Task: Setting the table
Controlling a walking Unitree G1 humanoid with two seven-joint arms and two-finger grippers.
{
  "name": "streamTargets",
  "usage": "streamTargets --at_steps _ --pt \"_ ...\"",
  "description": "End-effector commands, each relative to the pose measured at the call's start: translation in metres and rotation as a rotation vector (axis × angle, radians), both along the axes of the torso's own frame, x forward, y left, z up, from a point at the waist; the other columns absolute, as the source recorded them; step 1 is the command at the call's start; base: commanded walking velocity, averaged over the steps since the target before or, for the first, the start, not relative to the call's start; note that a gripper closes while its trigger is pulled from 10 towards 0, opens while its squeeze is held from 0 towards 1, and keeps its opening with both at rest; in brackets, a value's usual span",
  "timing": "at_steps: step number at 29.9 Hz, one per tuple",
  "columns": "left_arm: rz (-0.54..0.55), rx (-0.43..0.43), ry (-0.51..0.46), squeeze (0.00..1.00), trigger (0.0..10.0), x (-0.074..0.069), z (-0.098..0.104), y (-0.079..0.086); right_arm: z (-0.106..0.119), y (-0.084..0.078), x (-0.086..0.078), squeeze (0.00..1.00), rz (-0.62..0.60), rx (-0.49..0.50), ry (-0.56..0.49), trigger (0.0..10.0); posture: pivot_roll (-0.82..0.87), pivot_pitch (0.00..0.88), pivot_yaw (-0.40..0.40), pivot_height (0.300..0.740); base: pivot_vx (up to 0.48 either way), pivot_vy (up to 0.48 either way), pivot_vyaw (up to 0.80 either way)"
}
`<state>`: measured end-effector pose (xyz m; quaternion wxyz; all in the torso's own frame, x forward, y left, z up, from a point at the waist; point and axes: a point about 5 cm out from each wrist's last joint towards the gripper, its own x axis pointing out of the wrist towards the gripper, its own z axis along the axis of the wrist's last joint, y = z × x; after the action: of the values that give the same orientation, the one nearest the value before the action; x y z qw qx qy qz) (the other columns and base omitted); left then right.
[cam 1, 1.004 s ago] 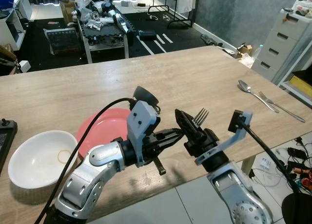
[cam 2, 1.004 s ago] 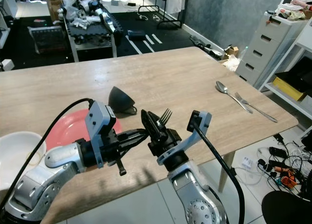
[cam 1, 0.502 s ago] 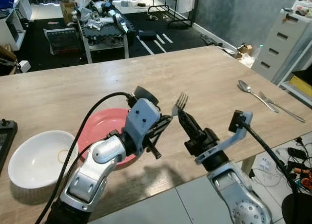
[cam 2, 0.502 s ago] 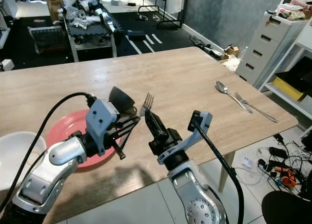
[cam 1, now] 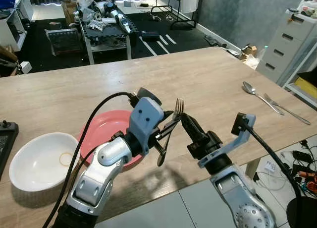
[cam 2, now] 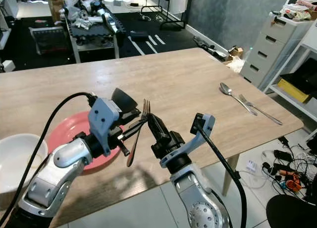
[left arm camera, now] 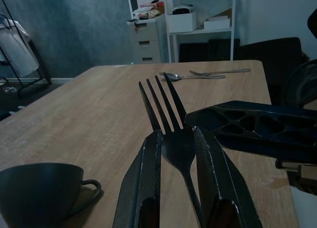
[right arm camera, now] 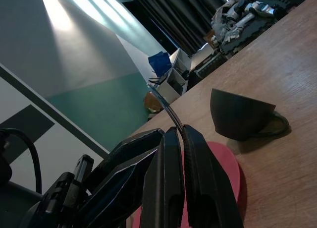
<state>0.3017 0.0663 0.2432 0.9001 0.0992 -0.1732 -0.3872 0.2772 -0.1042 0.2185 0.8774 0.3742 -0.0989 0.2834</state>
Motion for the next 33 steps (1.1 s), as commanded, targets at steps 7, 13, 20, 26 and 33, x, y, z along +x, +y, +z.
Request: streamTargets --at_steps 7,13,20,26,33 --pt "0.011 -0.014 0.018 0.00 10.0 0.001 0.001 0.006 -0.005 0.000 0.000 1.00 -0.019 -0.007 0.021 10.0 0.06 0.120 0.054 0.740 0.000 0.000 0.00" --pt "0.004 -0.032 0.030 0.00 10.0 0.000 0.002 0.006 -0.005 -0.001 0.002 1.00 -0.027 0.000 0.023 10.0 0.06 0.120 0.054 0.740 0.000 0.000 0.00" --pt "0.076 -0.013 0.071 0.00 10.0 0.006 -0.005 0.016 -0.008 -0.004 0.003 0.00 -0.064 -0.031 0.037 10.0 0.06 0.124 0.054 0.740 0.000 0.000 0.00" --pt "0.223 0.081 0.332 0.00 10.0 0.038 -0.041 0.044 -0.007 -0.005 0.005 0.00 -0.086 -0.060 0.027 10.0 0.06 0.133 0.054 0.740 0.000 0.000 0.00" --pt "0.187 0.097 0.403 1.00 10.0 0.061 -0.040 0.044 0.000 -0.012 0.005 0.00 -0.122 -0.083 0.005 10.0 0.05 0.156 0.063 0.740 0.000 0.000 0.00"
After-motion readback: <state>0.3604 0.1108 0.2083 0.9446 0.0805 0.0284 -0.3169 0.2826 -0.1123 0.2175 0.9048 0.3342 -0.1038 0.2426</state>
